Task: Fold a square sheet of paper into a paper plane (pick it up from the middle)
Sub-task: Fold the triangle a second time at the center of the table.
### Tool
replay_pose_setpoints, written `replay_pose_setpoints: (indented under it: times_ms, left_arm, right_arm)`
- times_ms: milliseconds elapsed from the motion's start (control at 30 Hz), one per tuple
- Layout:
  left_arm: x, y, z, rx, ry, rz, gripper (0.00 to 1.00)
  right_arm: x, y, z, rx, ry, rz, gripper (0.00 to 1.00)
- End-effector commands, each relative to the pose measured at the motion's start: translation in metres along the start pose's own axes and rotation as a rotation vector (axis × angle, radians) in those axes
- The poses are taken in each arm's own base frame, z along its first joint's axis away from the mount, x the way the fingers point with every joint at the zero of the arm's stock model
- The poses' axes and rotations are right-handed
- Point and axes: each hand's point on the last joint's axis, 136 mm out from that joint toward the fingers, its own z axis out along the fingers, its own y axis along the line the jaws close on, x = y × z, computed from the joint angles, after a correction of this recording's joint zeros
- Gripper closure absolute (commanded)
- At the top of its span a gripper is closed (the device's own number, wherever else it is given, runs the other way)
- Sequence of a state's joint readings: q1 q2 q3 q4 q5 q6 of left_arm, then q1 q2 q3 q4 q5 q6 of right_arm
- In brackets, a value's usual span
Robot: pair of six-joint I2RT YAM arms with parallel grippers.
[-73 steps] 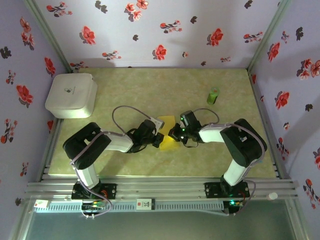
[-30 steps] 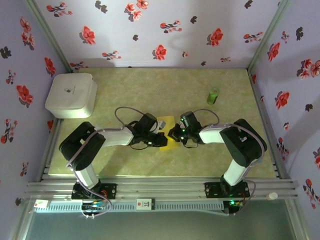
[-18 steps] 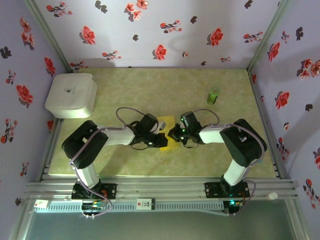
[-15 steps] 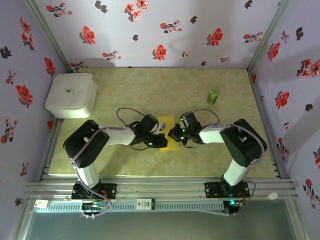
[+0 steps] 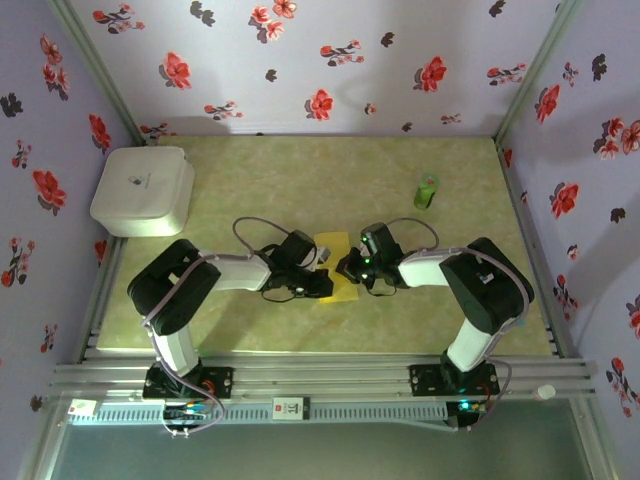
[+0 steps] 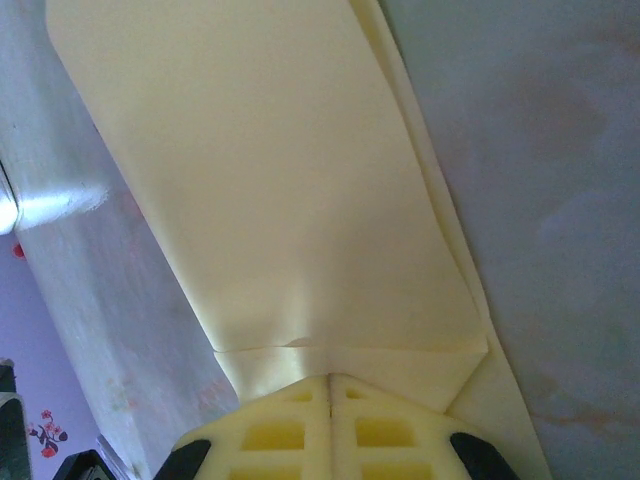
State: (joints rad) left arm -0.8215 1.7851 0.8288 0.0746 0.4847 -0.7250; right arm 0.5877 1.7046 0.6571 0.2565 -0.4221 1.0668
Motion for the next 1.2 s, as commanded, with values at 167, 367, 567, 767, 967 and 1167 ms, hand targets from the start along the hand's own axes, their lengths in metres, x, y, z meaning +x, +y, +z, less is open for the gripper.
replay_pose_setpoints:
  times_ms: [167,367,567,767,967,1167]
  left_arm:
    - [0.018,0.019,-0.006,-0.060,0.028,-0.009,0.97]
    - [0.028,0.024,-0.008,-0.055,0.035,-0.043,0.96]
    - [0.043,0.034,-0.012,-0.073,0.051,-0.083,0.96]
    - [0.051,0.034,-0.020,-0.058,0.036,-0.099,0.98]
    - [0.019,-0.011,-0.048,0.055,-0.075,-0.017,0.99]
    - [-0.009,-0.026,-0.043,0.072,-0.088,-0.007,0.99]
  right_arm:
    - [0.008,-0.058,0.001,0.197,0.006,0.069,1.00]
    - [0.008,-0.059,0.001,0.202,0.006,0.068,1.00]
    - [0.007,-0.059,0.001,0.205,0.005,0.066,1.00]
    - [0.007,-0.060,0.001,0.205,0.006,0.070,1.00]
    - [0.005,-0.055,0.001,0.193,0.001,0.070,1.00]
    - [0.005,-0.056,0.003,0.189,0.004,0.074,1.00]
